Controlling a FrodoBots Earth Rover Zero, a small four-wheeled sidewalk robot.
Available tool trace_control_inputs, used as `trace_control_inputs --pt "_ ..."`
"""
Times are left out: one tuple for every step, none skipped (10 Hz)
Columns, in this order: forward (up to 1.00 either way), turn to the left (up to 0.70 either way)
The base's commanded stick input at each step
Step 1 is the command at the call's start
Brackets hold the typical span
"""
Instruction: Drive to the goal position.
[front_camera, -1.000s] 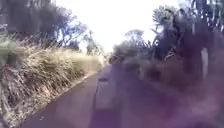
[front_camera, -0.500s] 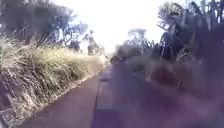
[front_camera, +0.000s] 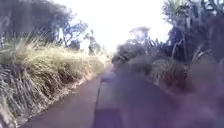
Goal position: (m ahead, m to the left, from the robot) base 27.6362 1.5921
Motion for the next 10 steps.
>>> trace_control_inputs --pt "1.0 0.0" --pt "1.0 0.0" --pt "1.0 0.0" --pt "1.0 0.0" --pt "1.0 0.0" --pt "1.0 0.0" --pt "1.0 0.0" --pt "1.0 0.0" --pt "1.0 0.0" --pt "1.0 0.0"
